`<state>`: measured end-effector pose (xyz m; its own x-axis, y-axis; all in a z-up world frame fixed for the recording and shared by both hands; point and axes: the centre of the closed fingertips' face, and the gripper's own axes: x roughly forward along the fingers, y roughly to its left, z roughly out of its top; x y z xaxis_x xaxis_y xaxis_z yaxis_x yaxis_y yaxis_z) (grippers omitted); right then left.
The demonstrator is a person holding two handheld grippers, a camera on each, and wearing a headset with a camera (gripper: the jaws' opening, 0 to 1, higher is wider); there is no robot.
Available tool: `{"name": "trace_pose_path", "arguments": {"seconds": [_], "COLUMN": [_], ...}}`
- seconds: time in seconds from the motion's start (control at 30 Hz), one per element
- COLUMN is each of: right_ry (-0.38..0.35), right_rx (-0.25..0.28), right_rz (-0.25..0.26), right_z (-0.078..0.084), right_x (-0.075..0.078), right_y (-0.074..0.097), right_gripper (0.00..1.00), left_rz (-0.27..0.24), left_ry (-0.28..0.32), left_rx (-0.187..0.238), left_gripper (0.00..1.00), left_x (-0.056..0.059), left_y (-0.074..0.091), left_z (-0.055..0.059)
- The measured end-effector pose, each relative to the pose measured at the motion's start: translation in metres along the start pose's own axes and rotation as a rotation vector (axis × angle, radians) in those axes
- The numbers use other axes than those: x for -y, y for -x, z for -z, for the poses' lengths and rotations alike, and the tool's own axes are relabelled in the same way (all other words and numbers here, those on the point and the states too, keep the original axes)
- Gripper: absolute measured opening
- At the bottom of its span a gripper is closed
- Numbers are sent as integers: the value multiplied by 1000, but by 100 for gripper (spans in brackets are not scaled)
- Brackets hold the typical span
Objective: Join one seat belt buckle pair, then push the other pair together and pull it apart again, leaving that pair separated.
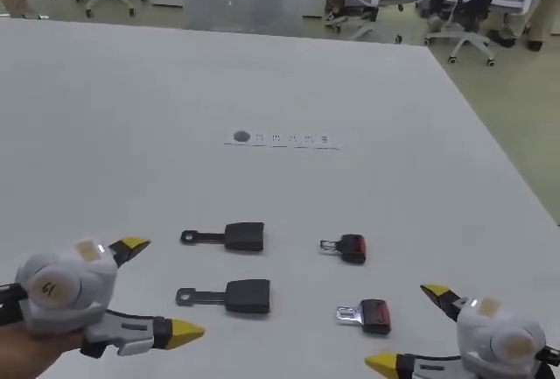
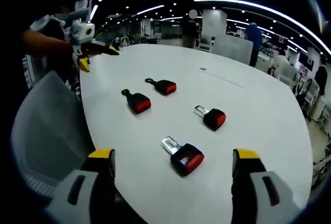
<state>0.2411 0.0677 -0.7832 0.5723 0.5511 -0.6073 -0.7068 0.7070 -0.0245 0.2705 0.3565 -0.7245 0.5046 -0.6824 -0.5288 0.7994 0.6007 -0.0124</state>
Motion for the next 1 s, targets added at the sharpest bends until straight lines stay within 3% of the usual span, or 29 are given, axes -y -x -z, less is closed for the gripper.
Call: {"name": "trace_pose_path", "arguments": {"seconds": [0.57,0.63,0.7,1.0], "right_ry": [48,51,66,85], "right_rx": [-54,-65,-77,-97], "right_rz": [-74,-92,-116,-176], "right_z": [9,11,12,14], "right_x": [10,11,10,18], "right_y": [-18,-21,-24,-37], "right_gripper": [89,89,89,88], "left_rz": [65,77,87,129], "left_ry": [-44,-42,-57,-73], "left_rx": [-51,-48,-80,-100], "left_gripper": [96,94,94,91], "left_x": [1,4,2,7], "left_y": [-34,-37,-45,-67], "left_z": [2,3,9,10]}}
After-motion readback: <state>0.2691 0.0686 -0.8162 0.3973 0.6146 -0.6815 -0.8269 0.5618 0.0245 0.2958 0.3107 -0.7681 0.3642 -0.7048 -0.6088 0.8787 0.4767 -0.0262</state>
